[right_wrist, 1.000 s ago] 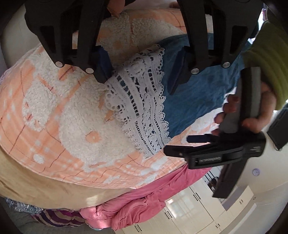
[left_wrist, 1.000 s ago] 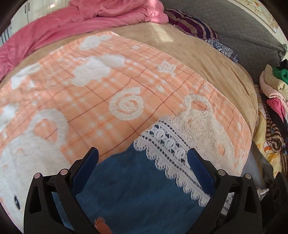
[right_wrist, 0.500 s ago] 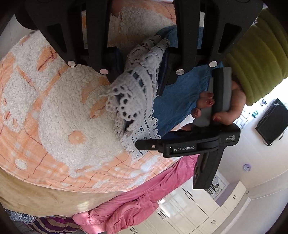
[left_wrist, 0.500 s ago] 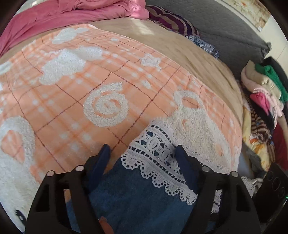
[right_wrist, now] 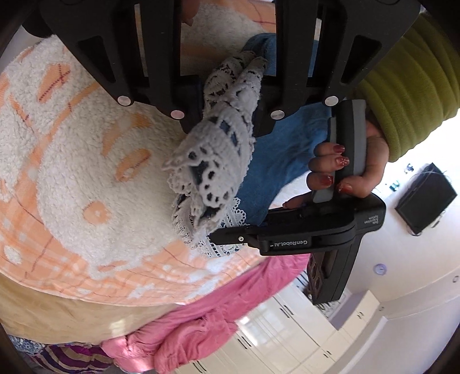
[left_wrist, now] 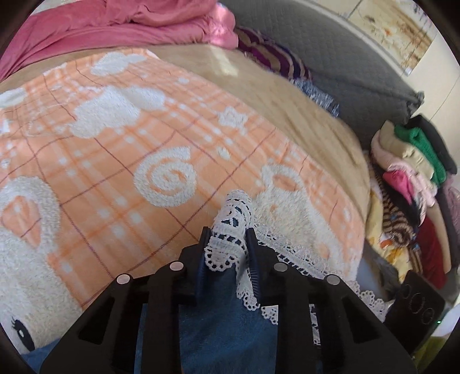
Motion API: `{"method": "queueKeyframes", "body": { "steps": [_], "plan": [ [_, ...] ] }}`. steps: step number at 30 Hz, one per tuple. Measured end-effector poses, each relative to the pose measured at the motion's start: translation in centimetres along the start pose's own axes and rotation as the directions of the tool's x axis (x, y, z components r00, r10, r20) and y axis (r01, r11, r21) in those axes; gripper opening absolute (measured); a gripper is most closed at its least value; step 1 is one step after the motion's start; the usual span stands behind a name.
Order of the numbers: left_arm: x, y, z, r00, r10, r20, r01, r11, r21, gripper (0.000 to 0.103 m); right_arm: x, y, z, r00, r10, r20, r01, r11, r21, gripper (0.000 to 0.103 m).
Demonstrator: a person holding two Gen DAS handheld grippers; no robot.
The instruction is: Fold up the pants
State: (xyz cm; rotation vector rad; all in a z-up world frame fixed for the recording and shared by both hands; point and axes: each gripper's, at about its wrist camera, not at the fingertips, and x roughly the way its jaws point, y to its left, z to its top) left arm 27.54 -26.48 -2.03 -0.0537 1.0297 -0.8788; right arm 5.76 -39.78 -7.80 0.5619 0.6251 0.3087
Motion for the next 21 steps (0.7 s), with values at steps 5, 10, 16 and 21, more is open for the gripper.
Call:
{"method": "queueKeyframes", "body": {
  "steps": [5, 10, 16, 21],
  "plan": [
    [-3.5, 0.9, -0.4, 0.995, -0.058, 0.079, 0.062, 0.997, -0.048, 0.023, -0.9, 1.3, 0.0, 0.998, 0.042, 0.053, -0.04, 0.998, -0.052, 0.016],
    [-7.6, 2.5, -2.3, 0.983, -0.09, 0.157, 0.105, 0.99, -0.09, 0.023, -1.3, 6.7, -0.4, 0.995, 0.06, 0.082, -0.037, 0.965, -0.26, 0.016],
    [-12.7, 6.7, -5.8, 0.964, -0.059, 0.259, 0.118, 0.969, -0.218, 0.023, 1.6, 14.8, -1.6, 0.997, 0.077, -0.012, -0.072, 0.86, -0.504, 0.016],
    [-15.5, 10.3, -9.2, 0.967, -0.009, 0.255, 0.105, 0.925, -0.366, 0.06, 6.5, 18.7, -6.0, 0.989, -0.022, -0.146, -0.084, 0.726, -0.682, 0.017]
  ]
}}
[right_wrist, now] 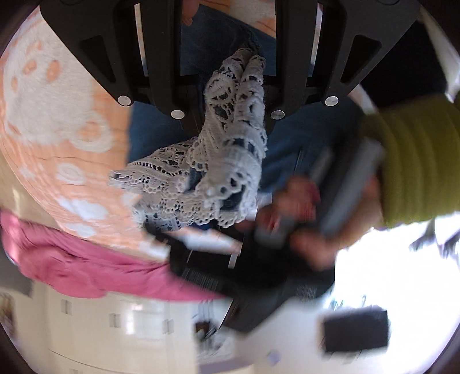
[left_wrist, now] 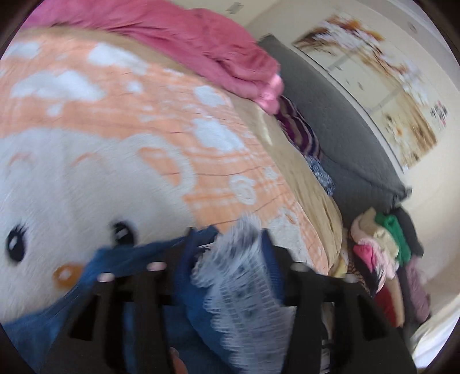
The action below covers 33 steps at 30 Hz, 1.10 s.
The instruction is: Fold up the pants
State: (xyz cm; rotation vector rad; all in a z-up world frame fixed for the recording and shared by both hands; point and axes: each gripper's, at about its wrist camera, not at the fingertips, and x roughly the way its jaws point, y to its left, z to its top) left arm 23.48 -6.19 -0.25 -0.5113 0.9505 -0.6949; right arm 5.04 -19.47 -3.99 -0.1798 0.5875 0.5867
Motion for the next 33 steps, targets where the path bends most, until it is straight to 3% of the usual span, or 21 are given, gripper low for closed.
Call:
{"method": "queueKeyframes", "body": {
  "steps": [2, 5, 8, 9, 14, 16, 20, 23, 27, 29, 33],
  "plan": [
    [-1.4, 1.1, -0.5, 1.0, 0.005, 0.008, -0.004, 0.999, -0.04, 0.063, 1.4, 1.3, -0.7, 0.999, -0.018, -0.046, 0.015, 0.998, -0.058, 0.02],
    [-3.2, 2.2, -1.6, 1.0, 0.022, 0.02, -0.02, 0.997, -0.072, 0.078, 2.2, 2.8, -1.4, 0.997, -0.048, -0.061, 0.039, 0.988, -0.152, 0.027],
    [-4.0, 2.7, -2.9, 1.0, -0.015, 0.023, 0.017, 0.996, -0.091, 0.079, 2.5, 4.0, -1.5, 0.997, -0.062, -0.048, 0.05, 0.975, -0.215, 0.041],
    [-4.1, 2.8, -3.4, 0.999, -0.028, 0.021, 0.029, 0.995, -0.093, 0.08, 2.6, 4.3, -1.5, 0.998, -0.048, -0.051, 0.036, 0.975, -0.219, 0.048],
    [-4.6, 3.8, -5.7, 0.997, -0.069, 0.038, 0.073, 0.992, -0.105, 0.081, 2.1, 5.7, -2.1, 0.998, 0.033, -0.05, -0.045, 0.963, -0.267, 0.062],
    [-5.1, 4.5, -6.6, 0.996, -0.075, 0.053, 0.082, 0.987, -0.135, 0.081, 1.4, 5.2, -2.1, 0.997, 0.053, -0.057, -0.065, 0.969, -0.24, 0.065],
    [-6.3, 5.8, -7.4, 0.997, -0.066, 0.048, 0.072, 0.985, -0.159, 0.081, -0.8, 1.9, -1.6, 0.992, 0.125, -0.034, -0.127, 0.991, -0.047, 0.072],
    [-7.1, 6.6, -7.3, 0.997, -0.054, 0.052, 0.063, 0.98, -0.189, 0.081, -1.9, -1.5, -0.2, 0.994, 0.107, 0.002, -0.106, 0.99, 0.095, 0.074],
    [-8.2, 6.2, -7.9, 0.998, 0.054, 0.035, -0.047, 0.983, -0.176, 0.081, -1.6, -6.3, 2.8, 1.0, 0.031, -0.005, -0.028, 0.97, 0.241, 0.075],
    [-8.6, 5.2, -8.7, 0.995, 0.098, 0.033, -0.093, 0.986, -0.138, 0.081, -0.7, -8.5, 4.8, 0.999, 0.037, -0.03, -0.027, 0.957, 0.289, 0.075],
    [-9.4, 3.2, -11.5, 0.981, 0.192, 0.03, -0.191, 0.98, -0.052, 0.081, 2.7, -9.5, 8.8, 0.989, 0.073, -0.129, -0.039, 0.967, 0.252, 0.075]
  ]
}}
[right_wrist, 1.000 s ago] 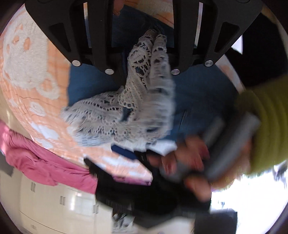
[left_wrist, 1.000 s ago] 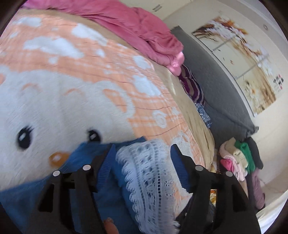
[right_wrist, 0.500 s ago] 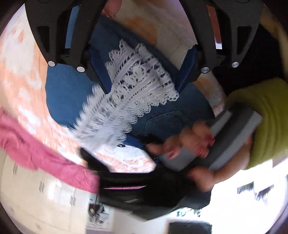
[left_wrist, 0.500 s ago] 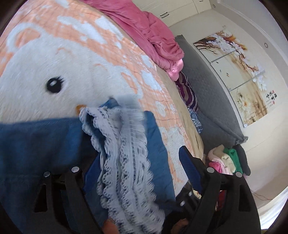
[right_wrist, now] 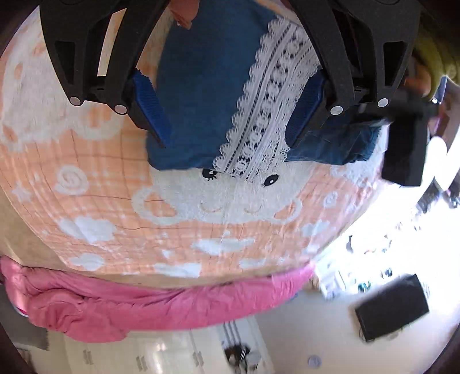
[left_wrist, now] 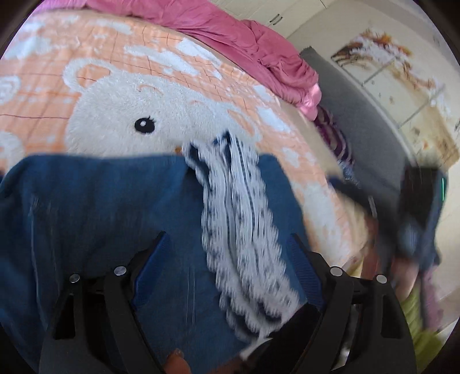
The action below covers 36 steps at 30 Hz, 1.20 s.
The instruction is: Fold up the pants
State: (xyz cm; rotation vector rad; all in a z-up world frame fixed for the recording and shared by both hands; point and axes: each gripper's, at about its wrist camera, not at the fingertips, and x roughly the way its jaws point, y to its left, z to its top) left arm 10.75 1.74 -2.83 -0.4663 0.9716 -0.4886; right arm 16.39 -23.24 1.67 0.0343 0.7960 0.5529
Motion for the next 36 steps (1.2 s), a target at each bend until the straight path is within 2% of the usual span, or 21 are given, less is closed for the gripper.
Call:
{"method": "queueKeyframes", "body": {
  "steps": [3, 5, 8, 10, 11, 12, 13, 14, 15, 19, 20, 23, 26, 27, 28, 29, 30, 32, 36],
  "plan": [
    [-0.1, -1.5, -1.9, 0.999, 0.04, -0.026, -0.039, 0.998, 0.053, 0.081, 4.3, 2.5, 1.3, 0.992, 0.023, -0.124, -0.028, 0.999, -0.039, 0.074],
    [0.0, -1.7, -3.0, 0.998, 0.061, -0.028, -0.059, 0.996, 0.069, 0.081, 5.5, 4.2, 1.4, 0.986, 0.012, -0.167, -0.019, 0.999, -0.042, 0.071],
    [0.5, -2.3, -4.0, 0.993, 0.113, -0.024, -0.11, 0.988, 0.108, 0.079, 7.9, 5.8, 1.8, 0.979, -0.046, -0.199, 0.029, 0.996, -0.086, 0.064],
    [0.4, -2.4, -4.2, 0.993, 0.115, -0.02, -0.112, 0.986, 0.12, 0.079, 9.4, 6.2, 1.9, 0.971, -0.101, -0.214, 0.073, 0.988, -0.135, 0.054],
    [0.3, -2.4, -4.2, 0.994, 0.109, -0.02, -0.106, 0.987, 0.117, 0.077, 10.3, 6.2, 1.5, 0.963, -0.142, -0.23, 0.105, 0.981, -0.165, 0.041],
    [0.2, -2.2, -4.3, 0.994, 0.107, -0.018, -0.105, 0.988, 0.113, 0.075, 11.1, 6.0, 1.1, 0.956, -0.15, -0.254, 0.108, 0.979, -0.173, 0.018],
    [0.1, -2.2, -4.3, 0.995, 0.103, -0.016, -0.1, 0.989, 0.112, 0.075, 11.4, 5.9, 0.9, 0.954, -0.125, -0.271, 0.083, 0.983, -0.163, 0.011],
    [0.1, -2.1, -4.4, 0.995, 0.098, -0.017, -0.096, 0.989, 0.11, 0.075, 11.2, 6.0, 0.6, 0.957, -0.124, -0.262, 0.083, 0.983, -0.163, 0.01],
    [-0.2, -2.0, -4.4, 0.996, 0.087, -0.016, -0.085, 0.991, 0.106, 0.075, 10.7, 6.4, 0.5, 0.961, -0.125, -0.245, 0.082, 0.981, -0.177, 0.003],
    [-0.3, -2.3, -4.4, 0.997, 0.078, -0.016, -0.076, 0.992, 0.103, 0.075, 7.7, 7.8, 1.4, 0.984, -0.006, -0.178, -0.017, 0.992, -0.128, 0.002],
    [-0.4, -2.3, -4.5, 0.997, 0.077, -0.02, -0.074, 0.992, 0.102, 0.075, 7.5, 8.3, 1.5, 0.985, -0.002, -0.17, -0.022, 0.99, -0.139, 0.002],
    [-0.4, -2.3, -5.0, 0.995, 0.096, -0.03, -0.092, 0.99, 0.105, 0.075, 9.0, 8.7, 1.2, 0.973, -0.032, -0.227, -0.008, 0.985, -0.173, 0.003],
    [-0.2, -2.6, -5.4, 0.992, 0.116, -0.041, -0.111, 0.987, 0.113, 0.075, 10.1, 8.3, 0.7, 0.965, -0.043, -0.258, -0.003, 0.984, -0.176, 0.013],
    [-0.1, -2.7, -5.5, 0.992, 0.123, -0.041, -0.117, 0.986, 0.122, 0.075, 9.9, 8.3, 0.8, 0.967, -0.028, -0.252, -0.016, 0.985, -0.169, 0.025],
    [-0.1, -2.8, -5.6, 0.991, 0.126, -0.042, -0.12, 0.984, 0.129, 0.075, 9.3, 8.5, 1.1, 0.973, -0.018, -0.232, -0.023, 0.985, -0.17, 0.032],
    [0.0, -2.9, -5.8, 0.991, 0.13, -0.044, -0.123, 0.983, 0.135, 0.075, 8.9, 8.7, 1.3, 0.976, -0.025, -0.217, -0.015, 0.984, -0.18, 0.042],
    [0.0, -3.1, -6.0, 0.99, 0.133, -0.045, -0.125, 0.982, 0.139, 0.075, 8.9, 9.2, 1.4, 0.976, -0.043, -0.214, -0.001, 0.979, -0.203, 0.046],
    [0.1, -3.2, -6.1, 0.99, 0.134, -0.042, -0.127, 0.981, 0.145, 0.075, 9.6, 10.1, 1.4, 0.97, -0.085, -0.227, 0.026, 0.967, -0.254, 0.046],
    [0.0, -3.7, -6.8, 0.993, 0.113, -0.036, -0.106, 0.982, 0.156, 0.055, 12.5, 10.6, 0.8, 0.942, -0.185, -0.278, 0.089, 0.942, -0.324, 0.045]
  ]
}}
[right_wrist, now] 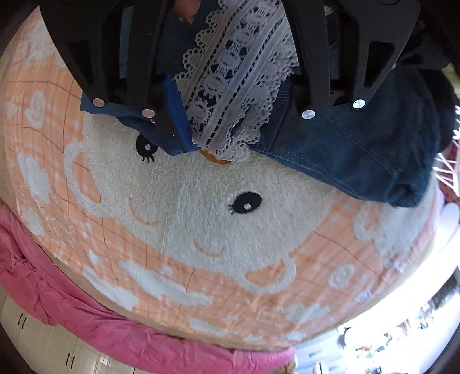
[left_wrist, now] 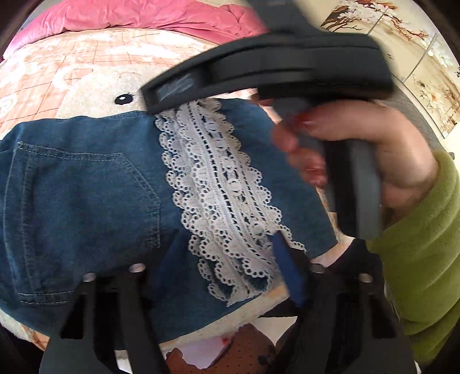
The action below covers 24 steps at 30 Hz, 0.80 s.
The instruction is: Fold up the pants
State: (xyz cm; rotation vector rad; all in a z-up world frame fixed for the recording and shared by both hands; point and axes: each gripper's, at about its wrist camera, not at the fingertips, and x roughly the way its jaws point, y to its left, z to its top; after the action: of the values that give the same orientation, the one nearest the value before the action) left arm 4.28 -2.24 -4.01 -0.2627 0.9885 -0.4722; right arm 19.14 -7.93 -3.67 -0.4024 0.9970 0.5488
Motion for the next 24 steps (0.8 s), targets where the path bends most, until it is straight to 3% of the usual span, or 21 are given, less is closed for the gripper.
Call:
{"method": "queueKeyframes", "body": {
  "steps": [1, 2, 5, 7, 11, 14, 20, 22, 24],
  "plan": [
    [0.1, -0.1, -0.1, 1.0, 0.001, 0.003, -0.001, 1.0, 0.008, 0.053, 0.9, 0.1, 0.0, 1.0, -0.016, -0.021, 0.016, 1.0, -0.006, 0.042],
    [0.4, -0.3, -0.3, 1.0, 0.011, 0.004, -0.011, 1.0, 0.024, 0.048, 1.4, 0.1, -0.1, 0.999, -0.019, -0.027, 0.018, 1.0, -0.005, 0.031],
    [0.6, -0.3, -0.6, 1.0, 0.018, 0.01, -0.018, 0.999, 0.034, 0.036, 1.0, -0.5, -0.7, 1.0, 0.007, 0.004, -0.007, 0.999, 0.033, 0.019],
    [0.3, 0.0, -0.3, 1.0, -0.004, 0.016, 0.004, 1.0, 0.019, 0.023, -0.5, -1.2, -1.1, 0.998, 0.024, 0.059, -0.029, 0.997, 0.076, 0.016],
    [-0.6, 0.7, 0.1, 0.999, -0.043, 0.024, 0.043, 0.999, -0.002, 0.02, -3.4, -2.9, -1.5, 0.987, 0.046, 0.155, -0.074, 0.982, 0.176, 0.014],
    [-1.2, 0.9, 0.3, 0.999, -0.026, 0.039, 0.026, 1.0, -0.001, 0.02, -4.0, -3.7, -1.0, 0.982, 0.056, 0.18, -0.095, 0.972, 0.217, 0.014],
    [-0.3, 1.1, 0.4, 1.0, 0.001, 0.006, -0.001, 1.0, -0.01, 0.02, -0.2, -2.2, -0.2, 0.992, 0.067, 0.105, -0.086, 0.978, 0.192, 0.014],
    [0.1, 1.1, 0.6, 1.0, 0.003, -0.002, -0.003, 1.0, -0.011, 0.02, 0.3, -1.9, -0.4, 0.992, 0.079, 0.101, -0.097, 0.978, 0.186, 0.021],
    [0.4, 1.0, 0.8, 1.0, 0.001, -0.006, -0.001, 1.0, -0.011, 0.02, -0.6, -2.3, -0.8, 0.983, 0.122, 0.137, -0.148, 0.968, 0.202, 0.042]
  ]
}}
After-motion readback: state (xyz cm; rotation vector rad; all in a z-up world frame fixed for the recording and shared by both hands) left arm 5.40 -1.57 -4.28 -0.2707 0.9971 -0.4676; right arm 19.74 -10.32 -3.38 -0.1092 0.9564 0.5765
